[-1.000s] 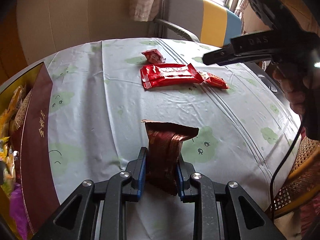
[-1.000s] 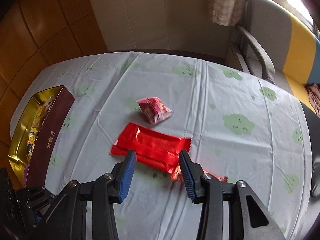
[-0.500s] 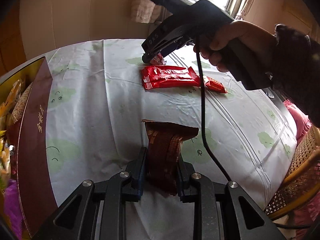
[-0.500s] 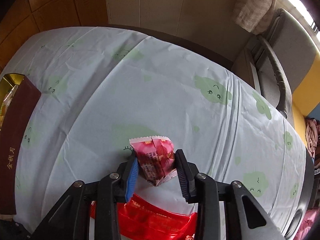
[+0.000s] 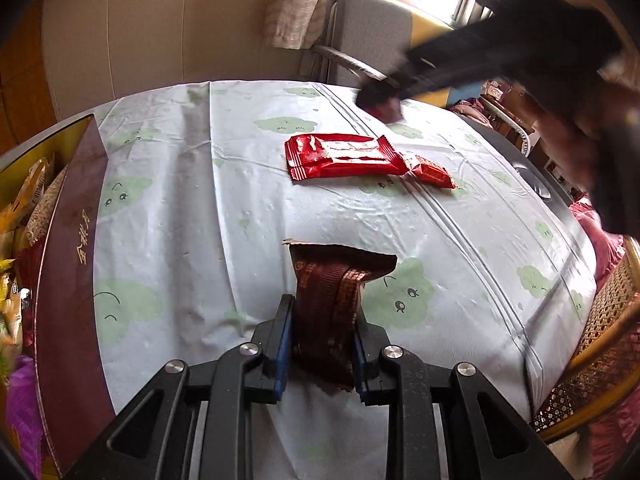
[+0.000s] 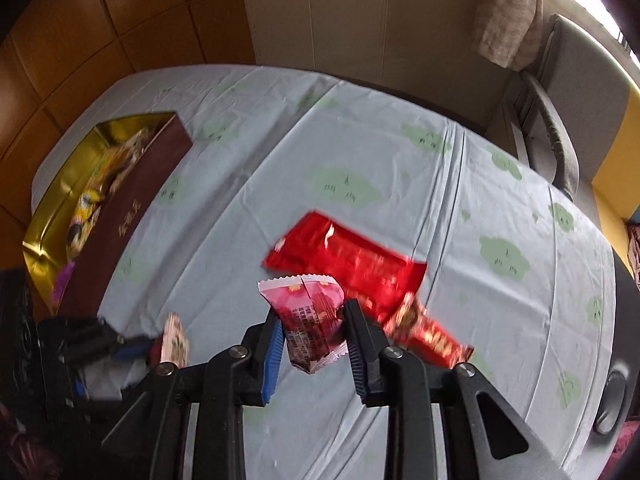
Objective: Organize snacks
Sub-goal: 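Grasp the small pink packet with the right gripper while the left gripper holds the red packet, then carry the dark red packet over the tin and open the left gripper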
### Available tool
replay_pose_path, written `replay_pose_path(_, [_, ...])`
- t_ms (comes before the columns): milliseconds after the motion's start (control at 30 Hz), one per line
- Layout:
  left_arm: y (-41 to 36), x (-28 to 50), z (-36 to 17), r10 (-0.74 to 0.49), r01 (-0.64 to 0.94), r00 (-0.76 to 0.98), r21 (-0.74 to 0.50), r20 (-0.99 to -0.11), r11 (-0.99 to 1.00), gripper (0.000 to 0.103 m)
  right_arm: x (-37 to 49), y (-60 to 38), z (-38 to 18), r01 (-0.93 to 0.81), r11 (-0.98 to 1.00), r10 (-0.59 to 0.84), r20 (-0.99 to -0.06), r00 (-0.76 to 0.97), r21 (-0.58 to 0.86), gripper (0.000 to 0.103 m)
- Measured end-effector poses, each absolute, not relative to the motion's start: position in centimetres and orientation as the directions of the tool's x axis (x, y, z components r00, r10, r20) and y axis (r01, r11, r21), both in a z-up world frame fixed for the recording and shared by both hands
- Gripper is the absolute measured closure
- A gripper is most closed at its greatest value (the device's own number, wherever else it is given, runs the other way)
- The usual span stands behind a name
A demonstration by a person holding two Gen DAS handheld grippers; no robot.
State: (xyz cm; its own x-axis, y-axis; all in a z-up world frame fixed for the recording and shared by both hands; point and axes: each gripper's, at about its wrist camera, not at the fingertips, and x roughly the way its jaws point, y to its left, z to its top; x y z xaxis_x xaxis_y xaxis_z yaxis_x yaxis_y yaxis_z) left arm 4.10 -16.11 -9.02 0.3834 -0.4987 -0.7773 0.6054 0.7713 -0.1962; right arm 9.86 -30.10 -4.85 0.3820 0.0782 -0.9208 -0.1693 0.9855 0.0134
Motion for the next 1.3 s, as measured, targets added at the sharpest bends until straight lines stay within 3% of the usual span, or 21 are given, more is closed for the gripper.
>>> replay_pose_path(233, [-15.9,4.5,-8.4,-0.500,0.591,0.362,-0.221,-0.787,0.776,0.081,7.7,-30.5,-9.1,-0.151,0.988,0.031,-0.944,0.329,-0.020,0.074])
replay_pose_path(600, [-12.0,2.7,-4.4,-0.511,0.538,0.416,-0.250,-0.752,0.805,0.081,6.8,-29.4,-9.4,-0.198,0.976,-0.014,-0.932,0.362,-0.092,0.074])
replay_pose_path(900, [-6.7,2.2,-1.7,-0.443,0.442,0.501,-0.220,-0.744,0.869,0.081,6.5,-29.1,-9.3,-0.216,0.969,-0.029,-0.929,0.369,-0.116,0.074])
replay_pose_path(1300, [8.4,5.9,-1.0,-0.189,-0.021,0.616,-0.256,-0.765,0.966,0.080,6.3,-28.3,-9.4,-0.230,0.963,-0.044,-0.925,0.378,-0.140,0.074])
